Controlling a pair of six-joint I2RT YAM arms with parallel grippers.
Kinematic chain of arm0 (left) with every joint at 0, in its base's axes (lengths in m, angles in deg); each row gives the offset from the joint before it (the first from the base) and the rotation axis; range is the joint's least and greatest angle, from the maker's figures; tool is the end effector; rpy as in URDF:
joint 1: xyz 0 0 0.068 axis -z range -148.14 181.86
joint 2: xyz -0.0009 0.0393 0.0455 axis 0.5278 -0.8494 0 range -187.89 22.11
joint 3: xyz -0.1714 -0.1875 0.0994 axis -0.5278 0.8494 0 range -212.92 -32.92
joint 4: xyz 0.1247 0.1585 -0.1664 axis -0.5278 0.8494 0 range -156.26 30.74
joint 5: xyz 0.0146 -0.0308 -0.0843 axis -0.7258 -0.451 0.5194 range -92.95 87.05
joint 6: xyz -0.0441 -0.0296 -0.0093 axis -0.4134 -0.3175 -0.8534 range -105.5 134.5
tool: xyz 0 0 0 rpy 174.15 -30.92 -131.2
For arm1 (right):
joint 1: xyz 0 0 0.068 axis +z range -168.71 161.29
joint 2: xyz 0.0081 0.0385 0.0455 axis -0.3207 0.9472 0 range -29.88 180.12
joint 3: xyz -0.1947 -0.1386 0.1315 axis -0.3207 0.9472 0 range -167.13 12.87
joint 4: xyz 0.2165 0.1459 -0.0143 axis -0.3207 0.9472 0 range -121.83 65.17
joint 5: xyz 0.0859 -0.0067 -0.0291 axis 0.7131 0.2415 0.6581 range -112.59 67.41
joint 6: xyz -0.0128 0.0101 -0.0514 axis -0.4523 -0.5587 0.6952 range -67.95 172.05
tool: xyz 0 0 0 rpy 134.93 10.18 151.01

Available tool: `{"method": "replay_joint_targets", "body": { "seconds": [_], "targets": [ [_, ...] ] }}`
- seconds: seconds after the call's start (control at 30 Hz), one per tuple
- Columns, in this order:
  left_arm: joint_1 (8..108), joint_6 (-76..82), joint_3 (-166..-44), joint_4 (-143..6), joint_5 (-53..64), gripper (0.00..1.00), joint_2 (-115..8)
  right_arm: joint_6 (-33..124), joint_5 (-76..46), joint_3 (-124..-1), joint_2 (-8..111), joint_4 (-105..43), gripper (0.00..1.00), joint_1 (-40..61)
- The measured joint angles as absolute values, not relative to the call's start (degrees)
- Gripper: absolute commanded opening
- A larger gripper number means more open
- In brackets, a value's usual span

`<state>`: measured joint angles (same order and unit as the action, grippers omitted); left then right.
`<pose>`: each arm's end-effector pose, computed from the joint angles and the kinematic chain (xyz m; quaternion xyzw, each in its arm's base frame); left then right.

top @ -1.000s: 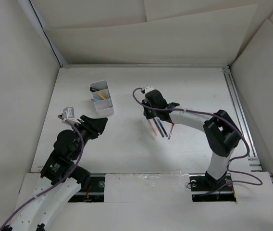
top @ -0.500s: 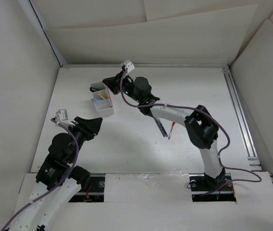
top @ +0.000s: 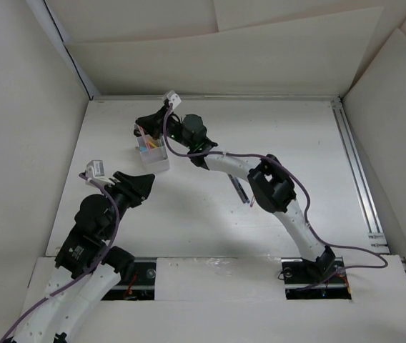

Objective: Sort the stationery into containers
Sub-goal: Place the pen in the storage box.

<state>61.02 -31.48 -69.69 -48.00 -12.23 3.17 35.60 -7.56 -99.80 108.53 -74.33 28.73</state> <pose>0.0852 -0.0410 0.3305 -0.1598 0.6915 -0.3826 0.5915 0.3775 0.4245 0.2676 -0.2592 0.5419 0.4871 0.6339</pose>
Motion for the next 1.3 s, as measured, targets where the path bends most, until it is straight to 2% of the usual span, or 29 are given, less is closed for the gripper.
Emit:
{"method": "replay_joint_targets", "body": {
  "seconds": [0.73,0.93,1.13,1.3],
  "targets": [
    [61.02,-31.44,-69.69,-50.21,-12.39,0.37,1.86,35.51,-8.3,-100.41,111.72,-74.27,0.01,28.12],
    [61.02,-31.44,-69.69,-50.34,-12.39,0.37,1.86,34.61,-8.85,-96.93,112.01,-74.25,0.15,27.75],
    [61.02,-31.46,-69.54,-50.47,-12.39,0.37,1.92,34.02,-8.89,-93.11,111.98,-75.03,0.43,27.53],
    [61.02,-31.46,-69.25,-50.6,-12.36,0.37,2.14,33.94,-8.98,-86.35,108.71,-76.1,0.48,27.16]
  ]
}}
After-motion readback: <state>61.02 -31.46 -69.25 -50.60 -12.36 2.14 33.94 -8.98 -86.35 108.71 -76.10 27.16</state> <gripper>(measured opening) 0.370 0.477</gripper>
